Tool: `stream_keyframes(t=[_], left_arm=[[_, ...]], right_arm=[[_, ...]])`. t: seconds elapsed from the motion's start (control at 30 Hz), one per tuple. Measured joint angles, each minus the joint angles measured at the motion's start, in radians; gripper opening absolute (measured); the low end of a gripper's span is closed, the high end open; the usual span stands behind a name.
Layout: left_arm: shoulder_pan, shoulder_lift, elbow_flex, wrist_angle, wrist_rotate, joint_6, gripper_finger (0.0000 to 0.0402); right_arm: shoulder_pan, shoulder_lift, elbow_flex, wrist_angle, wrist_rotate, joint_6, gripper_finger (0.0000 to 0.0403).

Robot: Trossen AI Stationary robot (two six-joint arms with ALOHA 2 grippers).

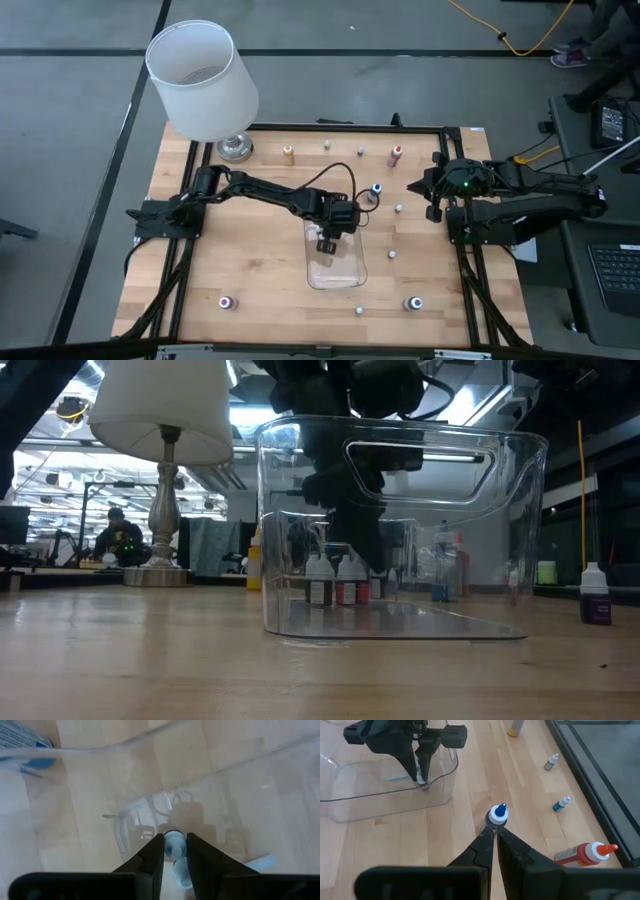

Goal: Pick & Place food coloring
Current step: Put the left small brown food coloring bottle into the transparent container, then put the small red food coloring bottle into the transparent container

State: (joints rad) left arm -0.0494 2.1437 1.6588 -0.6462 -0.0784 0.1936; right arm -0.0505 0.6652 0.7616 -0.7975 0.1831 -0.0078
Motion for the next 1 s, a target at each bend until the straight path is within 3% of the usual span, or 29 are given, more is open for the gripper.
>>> stream_keyframes(t=[0.53, 0.83, 1.0], left_arm=[[-0.002, -0.004, 0.024, -0.012, -0.019, 0.003, 0.0132], [-0.025, -0.109, 0.119, -0.048, -0.144, 0.013, 0.0148], [-0.054, -0.224, 0.124, -0.060, -0.141, -0.006, 0.0144]], right_arm=[[0.000, 0.000, 0.000, 0.000, 0.000, 0.000, 0.0028], [0.000, 0.000, 0.000, 0.000, 0.000, 0.000, 0.0028], [0.000, 0.000, 0.000, 0.000, 0.000, 0.004, 0.0028]])
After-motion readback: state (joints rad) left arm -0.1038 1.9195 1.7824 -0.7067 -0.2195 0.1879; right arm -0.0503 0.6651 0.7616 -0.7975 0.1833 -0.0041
